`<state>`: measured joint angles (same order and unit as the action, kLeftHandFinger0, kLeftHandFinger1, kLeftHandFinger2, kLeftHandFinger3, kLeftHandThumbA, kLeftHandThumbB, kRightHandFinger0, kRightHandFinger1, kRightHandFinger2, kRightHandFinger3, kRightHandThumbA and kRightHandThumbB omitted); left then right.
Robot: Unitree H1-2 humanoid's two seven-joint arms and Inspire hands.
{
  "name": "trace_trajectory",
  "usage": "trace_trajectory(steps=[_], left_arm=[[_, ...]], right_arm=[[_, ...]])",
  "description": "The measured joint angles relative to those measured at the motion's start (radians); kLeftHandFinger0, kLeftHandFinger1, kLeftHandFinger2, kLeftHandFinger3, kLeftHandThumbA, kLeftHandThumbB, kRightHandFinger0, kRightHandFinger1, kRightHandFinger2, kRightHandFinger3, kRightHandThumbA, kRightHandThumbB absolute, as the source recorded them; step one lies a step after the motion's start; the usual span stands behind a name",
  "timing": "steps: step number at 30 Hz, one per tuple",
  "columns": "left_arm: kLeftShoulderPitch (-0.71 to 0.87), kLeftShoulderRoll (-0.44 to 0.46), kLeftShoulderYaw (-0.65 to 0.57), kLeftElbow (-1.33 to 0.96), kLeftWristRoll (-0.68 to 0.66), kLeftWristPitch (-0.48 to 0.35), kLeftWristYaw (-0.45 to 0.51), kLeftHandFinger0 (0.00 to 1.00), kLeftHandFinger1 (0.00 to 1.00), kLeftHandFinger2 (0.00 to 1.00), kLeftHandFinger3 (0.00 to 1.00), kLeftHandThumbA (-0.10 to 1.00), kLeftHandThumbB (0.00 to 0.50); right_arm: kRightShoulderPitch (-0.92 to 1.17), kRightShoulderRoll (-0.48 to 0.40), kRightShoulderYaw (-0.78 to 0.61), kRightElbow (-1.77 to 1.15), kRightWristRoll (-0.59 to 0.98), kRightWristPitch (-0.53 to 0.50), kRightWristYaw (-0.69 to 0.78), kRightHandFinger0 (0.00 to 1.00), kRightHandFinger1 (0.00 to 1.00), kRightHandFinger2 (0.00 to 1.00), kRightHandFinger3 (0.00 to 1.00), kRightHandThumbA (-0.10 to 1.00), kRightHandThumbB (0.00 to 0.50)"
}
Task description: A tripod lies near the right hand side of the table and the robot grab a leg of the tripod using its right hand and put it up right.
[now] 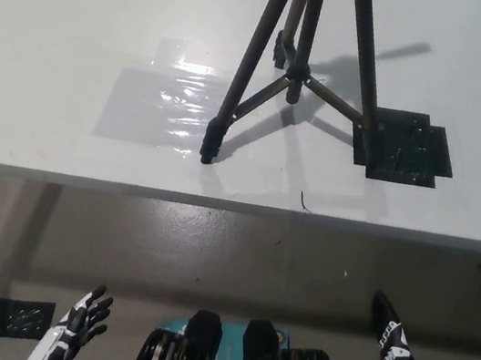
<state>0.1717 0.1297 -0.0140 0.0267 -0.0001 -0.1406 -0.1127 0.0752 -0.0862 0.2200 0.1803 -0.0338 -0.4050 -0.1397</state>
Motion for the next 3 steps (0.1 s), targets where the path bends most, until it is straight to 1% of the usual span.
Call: trace_trajectory(steps=[3], left_arm=[[-0.001, 0.0, 0.0, 0.0, 0.0, -0.002, 0.0, 1.0, 1.0, 1.0, 1.0, 1.0, 0.163]], right_arm=[[0.0, 0.0, -0.006, -0.001, 0.01, 0.002, 0.017, 1.0, 1.0, 1.0, 1.0, 1.0, 0.408]])
